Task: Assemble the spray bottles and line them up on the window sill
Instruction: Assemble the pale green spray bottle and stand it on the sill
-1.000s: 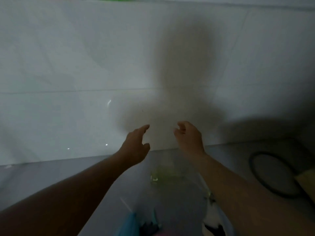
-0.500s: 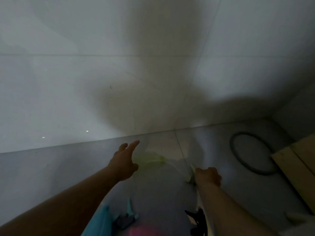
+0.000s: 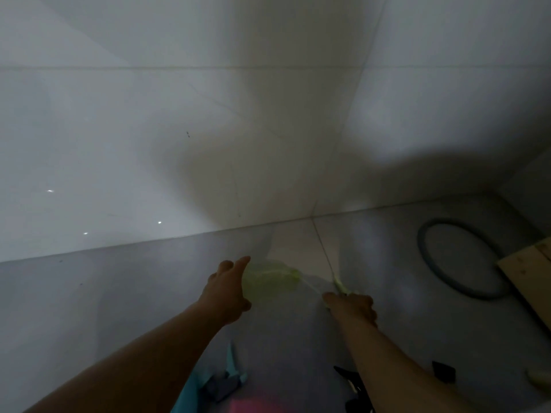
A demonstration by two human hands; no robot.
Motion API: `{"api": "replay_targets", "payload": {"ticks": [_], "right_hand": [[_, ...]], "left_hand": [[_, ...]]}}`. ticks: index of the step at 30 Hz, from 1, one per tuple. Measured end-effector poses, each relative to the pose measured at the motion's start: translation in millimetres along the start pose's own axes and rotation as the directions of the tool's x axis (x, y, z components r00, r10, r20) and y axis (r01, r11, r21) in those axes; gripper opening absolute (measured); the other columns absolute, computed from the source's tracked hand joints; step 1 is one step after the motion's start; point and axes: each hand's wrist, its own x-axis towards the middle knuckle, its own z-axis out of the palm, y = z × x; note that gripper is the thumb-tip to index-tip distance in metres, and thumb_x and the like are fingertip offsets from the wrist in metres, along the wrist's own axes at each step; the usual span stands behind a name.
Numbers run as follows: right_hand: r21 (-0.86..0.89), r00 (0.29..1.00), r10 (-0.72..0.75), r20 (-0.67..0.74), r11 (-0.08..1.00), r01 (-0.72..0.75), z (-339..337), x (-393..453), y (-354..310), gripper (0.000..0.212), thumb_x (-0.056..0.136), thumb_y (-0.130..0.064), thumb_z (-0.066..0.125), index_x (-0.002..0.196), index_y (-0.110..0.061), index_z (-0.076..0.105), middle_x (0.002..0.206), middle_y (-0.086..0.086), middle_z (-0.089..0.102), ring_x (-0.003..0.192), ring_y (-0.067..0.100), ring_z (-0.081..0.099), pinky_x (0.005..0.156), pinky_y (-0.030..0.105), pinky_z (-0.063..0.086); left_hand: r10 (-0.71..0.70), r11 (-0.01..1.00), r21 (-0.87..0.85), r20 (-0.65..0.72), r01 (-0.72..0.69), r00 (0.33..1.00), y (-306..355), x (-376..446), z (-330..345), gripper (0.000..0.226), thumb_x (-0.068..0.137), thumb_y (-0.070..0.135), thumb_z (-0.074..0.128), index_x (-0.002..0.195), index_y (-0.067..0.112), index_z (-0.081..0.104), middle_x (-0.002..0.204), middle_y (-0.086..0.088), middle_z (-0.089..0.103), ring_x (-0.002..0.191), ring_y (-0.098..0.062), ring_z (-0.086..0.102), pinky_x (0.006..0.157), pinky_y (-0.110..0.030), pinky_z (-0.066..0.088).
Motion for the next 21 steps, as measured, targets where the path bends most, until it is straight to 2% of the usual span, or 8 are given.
{"api": "replay_targets", "payload": {"ticks": [2,4,7,11,14,18,19,21], "right_hand": [[-0.071,0.998,-0.069,-0.002,0.995,0.068,5,-2,-3,0.077,0.07,-0.045,0.072,0.133,-0.007,0.047,0.13,0.018,0.052,0.114,0.038,0.052,0.083,0.037,0.048],[-0.056,0.988,-0.156,0.005,0.986,0.156,9,-6,-6,0.071,0.07,-0.048,0.069,0.127,-0.007,0.056,0.121,0.016,0.058,0.105,0.034,0.056,0.075,0.033,0.049],[0.225,0.975,-0.222,0.011,0.951,0.214,9,-15,-10,0.061,0.064,-0.037,0.081,0.114,-0.005,0.066,0.106,0.015,0.068,0.077,0.023,0.065,0.054,0.023,0.051],[0.503,0.907,-0.384,0.174,0.827,0.253,-3,-34,-34,0.05,0.077,-0.006,0.081,0.118,-0.001,0.054,0.089,0.016,0.066,0.06,0.019,0.058,0.044,0.021,0.044],[0.571,0.839,-0.48,0.256,0.775,0.269,-9,-56,-57,0.05,0.079,-0.01,0.082,0.121,-0.01,0.055,0.083,0.014,0.066,0.054,0.015,0.052,0.044,0.023,0.039],[0.682,0.742,-0.576,0.344,0.696,0.224,-15,-93,-91,0.039,0.081,-0.005,0.078,0.114,-0.008,0.058,0.072,0.006,0.061,0.055,0.013,0.05,0.051,0.026,0.046],[0.713,0.714,-0.596,0.367,0.673,0.196,-16,-102,-97,0.035,0.082,-0.001,0.076,0.112,-0.006,0.058,0.075,0.006,0.06,0.058,0.013,0.053,0.053,0.026,0.049],[0.755,0.648,-0.639,0.415,0.639,0.147,-19,-125,-113,0.03,0.086,0.004,0.07,0.111,-0.005,0.057,0.083,0.007,0.058,0.065,0.015,0.056,0.056,0.024,0.054]], "left_hand": [[0.023,1.0,-0.012,-0.006,-0.023,1.0,-2,-2,3,0.106,0.073,0.019,0.087,0.157,0.029,0.025,0.152,-0.009,0.031,0.13,-0.032,0.048,0.111,-0.045,0.045],[0.043,0.999,-0.034,0.009,-0.042,0.999,-4,-6,4,0.101,0.071,0.018,0.088,0.154,0.028,0.031,0.148,-0.007,0.03,0.128,-0.03,0.049,0.109,-0.041,0.047],[0.076,0.987,-0.143,0.037,-0.07,0.996,-10,-14,-2,0.092,0.068,0.018,0.09,0.143,0.033,0.041,0.14,-0.003,0.031,0.126,-0.029,0.047,0.108,-0.042,0.049],[0.106,0.928,-0.364,0.057,-0.078,0.993,-24,-25,-30,0.082,0.066,0.023,0.091,0.132,0.04,0.045,0.128,-0.002,0.047,0.113,-0.023,0.054,0.095,-0.039,0.056],[0.072,0.793,-0.61,0.11,0.01,0.991,-27,-41,-61,0.081,0.07,0.017,0.09,0.134,0.032,0.043,0.123,-0.008,0.056,0.107,-0.025,0.062,0.08,-0.028,0.058],[0.033,0.581,-0.811,0.108,0.069,0.994,-39,-68,-106,0.101,0.04,0.04,0.098,0.129,0.021,0.053,0.121,-0.018,0.064,0.105,-0.033,0.069,0.083,-0.035,0.06],[0.022,0.536,-0.841,0.103,0.075,0.994,-40,-73,-112,0.094,0.044,0.041,0.097,0.126,0.021,0.057,0.121,-0.019,0.066,0.104,-0.033,0.071,0.085,-0.037,0.06],[0.007,0.462,-0.885,0.069,0.058,0.998,-42,-88,-129,0.059,0.072,0.033,0.085,0.123,0.019,0.06,0.124,-0.02,0.066,0.103,-0.033,0.071,0.09,-0.042,0.059]]}}
